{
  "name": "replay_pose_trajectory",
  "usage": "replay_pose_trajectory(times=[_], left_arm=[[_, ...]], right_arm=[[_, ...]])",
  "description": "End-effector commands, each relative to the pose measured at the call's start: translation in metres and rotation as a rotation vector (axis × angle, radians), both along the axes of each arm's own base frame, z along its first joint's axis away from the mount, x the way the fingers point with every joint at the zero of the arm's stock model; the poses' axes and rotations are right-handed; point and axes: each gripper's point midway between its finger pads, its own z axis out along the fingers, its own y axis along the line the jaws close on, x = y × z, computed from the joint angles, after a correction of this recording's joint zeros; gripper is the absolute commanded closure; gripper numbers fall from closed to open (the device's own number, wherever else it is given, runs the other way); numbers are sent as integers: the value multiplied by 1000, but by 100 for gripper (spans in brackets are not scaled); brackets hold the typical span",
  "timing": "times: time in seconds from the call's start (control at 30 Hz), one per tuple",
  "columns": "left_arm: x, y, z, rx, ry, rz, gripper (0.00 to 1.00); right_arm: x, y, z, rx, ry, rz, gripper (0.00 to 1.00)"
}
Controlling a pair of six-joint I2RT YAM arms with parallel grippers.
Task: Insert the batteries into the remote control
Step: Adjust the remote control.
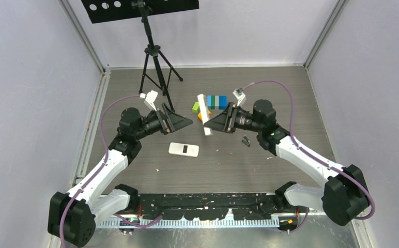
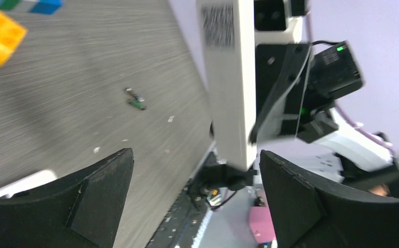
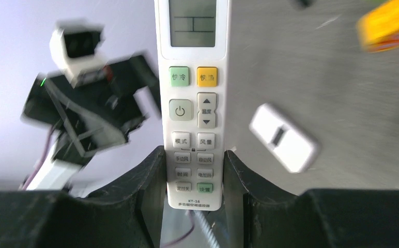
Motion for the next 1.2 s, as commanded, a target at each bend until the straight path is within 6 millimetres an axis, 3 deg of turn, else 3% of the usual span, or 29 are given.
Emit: replay_pose_trajectory(times=[0.0,0.2,0.3,0.43,0.5,0.57,0.6,0.67,0.7,0.9,1.03,1.17], left_arm=[[-25,-6,69,-167,-198,-121,6],[-33,-7,78,-209,-207,-154,9],[-36,-6,80,-229,-204,-160,19],[-33,-7,72,-218,-175,-154,49],[-31,-7,65,-204,-149,-146,75],[-27,-7,57,-181,-120,-128,96],[-24,-7,53,-165,-106,-114,100],[-16,-4,42,-119,-80,-66,100],[-10,-1,34,-89,-52,-27,100],[21,36,-23,180,110,262,100],[29,46,-44,247,172,329,100],[31,51,-59,297,223,350,100]], right_arm=[[-48,29,58,164,-170,218,84],[-64,58,61,208,-146,327,84],[-62,66,60,234,-114,345,84],[-55,71,57,241,-88,328,85],[-49,74,52,224,-70,309,83],[-43,76,43,188,-53,283,75],[-39,76,38,172,-53,265,67],[-28,74,26,114,-63,189,43],[-22,71,15,62,-52,145,37],[-1,60,-17,-241,-155,-99,26],[2,63,-43,-476,-257,-209,23],[-9,82,-51,-557,-348,-192,23]])
